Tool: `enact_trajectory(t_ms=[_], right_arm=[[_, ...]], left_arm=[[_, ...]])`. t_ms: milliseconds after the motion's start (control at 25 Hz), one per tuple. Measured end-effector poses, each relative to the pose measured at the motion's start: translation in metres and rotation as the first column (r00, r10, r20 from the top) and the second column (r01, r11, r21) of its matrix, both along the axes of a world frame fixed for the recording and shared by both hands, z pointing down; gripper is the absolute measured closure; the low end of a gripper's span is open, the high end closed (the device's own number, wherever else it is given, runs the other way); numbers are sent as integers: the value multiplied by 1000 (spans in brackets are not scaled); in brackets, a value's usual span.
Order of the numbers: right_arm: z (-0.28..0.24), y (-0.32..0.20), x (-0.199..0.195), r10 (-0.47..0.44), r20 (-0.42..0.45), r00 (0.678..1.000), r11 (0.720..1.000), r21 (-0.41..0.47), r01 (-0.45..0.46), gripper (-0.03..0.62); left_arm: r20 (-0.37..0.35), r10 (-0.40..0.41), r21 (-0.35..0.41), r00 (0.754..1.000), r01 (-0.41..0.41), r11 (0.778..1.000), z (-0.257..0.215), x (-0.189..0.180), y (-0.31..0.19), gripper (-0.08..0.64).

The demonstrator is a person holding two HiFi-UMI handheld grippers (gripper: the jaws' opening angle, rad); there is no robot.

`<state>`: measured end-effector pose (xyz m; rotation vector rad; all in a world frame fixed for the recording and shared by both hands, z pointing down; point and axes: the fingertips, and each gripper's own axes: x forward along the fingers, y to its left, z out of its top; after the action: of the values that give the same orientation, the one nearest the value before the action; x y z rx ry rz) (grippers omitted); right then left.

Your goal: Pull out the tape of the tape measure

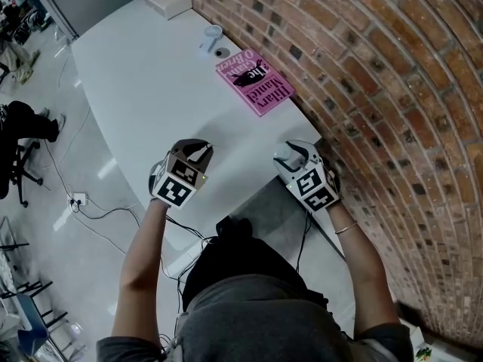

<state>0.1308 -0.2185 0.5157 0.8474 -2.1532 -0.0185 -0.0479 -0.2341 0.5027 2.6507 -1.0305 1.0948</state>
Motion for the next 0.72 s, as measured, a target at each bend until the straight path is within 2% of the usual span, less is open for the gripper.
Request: enact_trajectory(t_ms=[320, 440, 560, 720], right_arm=[[4, -4, 29, 84, 6, 996, 996, -18, -83, 370], [4, -2, 31, 81, 2, 997, 997, -18, -81, 370], [6, 0, 32, 89, -16, 996, 996, -18, -89, 371], [6, -5, 48, 148, 5, 989, 988, -39, -147, 370]], left_arm=[[20, -102, -9, 995, 102, 995, 4, -46, -7, 492], [17, -119, -17, 993, 119, 993, 5, -57, -7, 491], [50, -135, -18, 990, 136, 991, 9, -68, -5, 491], [12, -196, -14, 981, 196, 981, 5, -86, -12, 491]])
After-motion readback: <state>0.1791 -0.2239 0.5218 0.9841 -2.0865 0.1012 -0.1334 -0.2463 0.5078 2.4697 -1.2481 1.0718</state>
